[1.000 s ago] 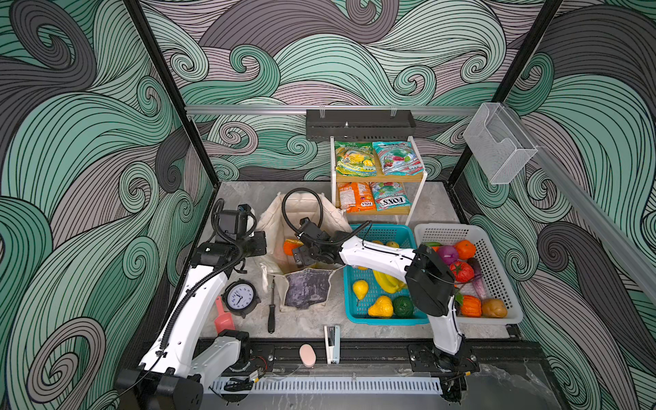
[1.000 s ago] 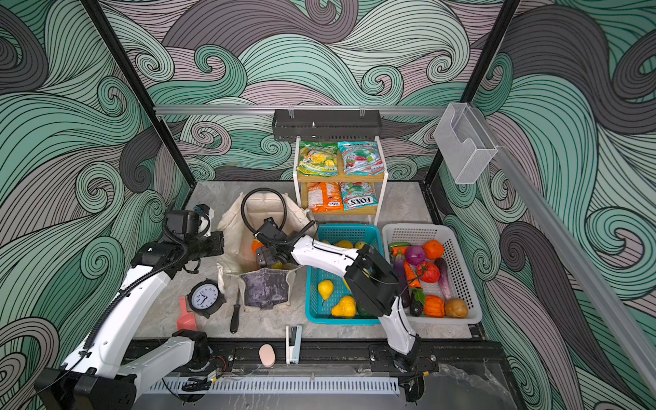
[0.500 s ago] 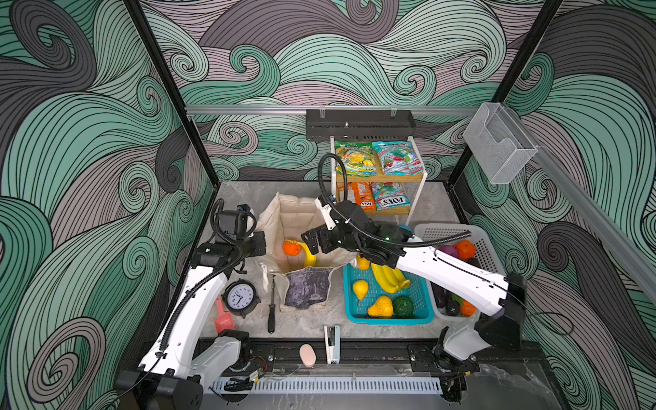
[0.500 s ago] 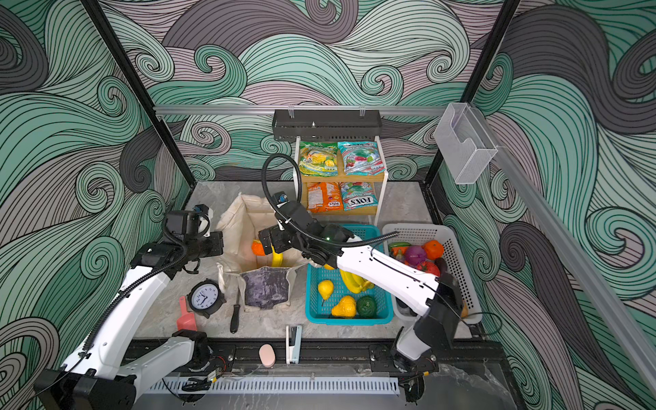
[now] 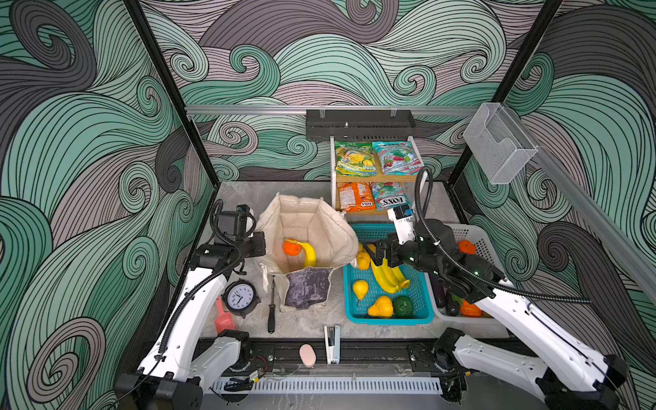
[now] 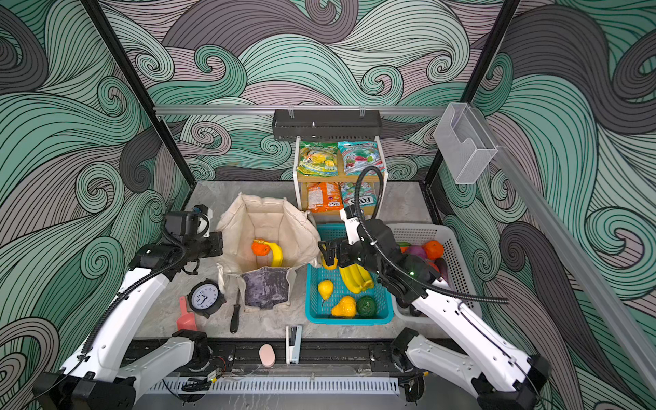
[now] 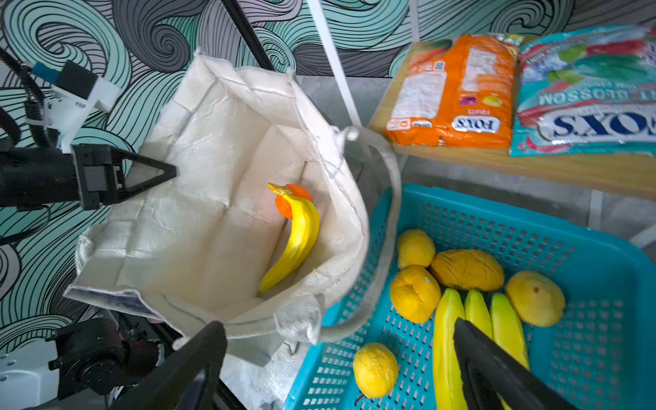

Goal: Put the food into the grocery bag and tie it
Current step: 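Move the right gripper back over the teal basket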

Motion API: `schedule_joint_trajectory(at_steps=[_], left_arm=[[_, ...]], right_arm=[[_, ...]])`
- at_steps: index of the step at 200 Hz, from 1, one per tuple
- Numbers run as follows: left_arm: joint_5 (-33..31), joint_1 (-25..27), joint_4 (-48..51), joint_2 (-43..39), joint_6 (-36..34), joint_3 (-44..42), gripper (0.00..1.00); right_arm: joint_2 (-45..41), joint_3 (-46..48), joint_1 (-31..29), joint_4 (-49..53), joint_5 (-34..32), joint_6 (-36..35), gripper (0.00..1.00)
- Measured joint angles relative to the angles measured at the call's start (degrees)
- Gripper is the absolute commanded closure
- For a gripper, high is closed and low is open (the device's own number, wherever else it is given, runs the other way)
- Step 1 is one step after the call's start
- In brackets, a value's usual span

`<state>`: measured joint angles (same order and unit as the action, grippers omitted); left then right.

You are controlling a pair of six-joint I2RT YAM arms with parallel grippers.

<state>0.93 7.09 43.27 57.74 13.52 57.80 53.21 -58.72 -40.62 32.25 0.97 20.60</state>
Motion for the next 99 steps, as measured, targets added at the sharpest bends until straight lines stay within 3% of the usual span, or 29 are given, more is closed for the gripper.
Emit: schedule_joint_trajectory(at_steps=[62, 99], left_arm=[[0.63, 0.0, 0.0, -0.59, 0.0, -0.33, 1.0], [0.61, 0.0, 0.0, -0.59, 0.0, -0.35, 1.0]], right_arm=[[1.81, 8.57, 1.49, 2.95, 5.46, 3.5, 0.0], [3.02, 12.9, 1.05, 1.86, 7.41, 4.07, 0.09]])
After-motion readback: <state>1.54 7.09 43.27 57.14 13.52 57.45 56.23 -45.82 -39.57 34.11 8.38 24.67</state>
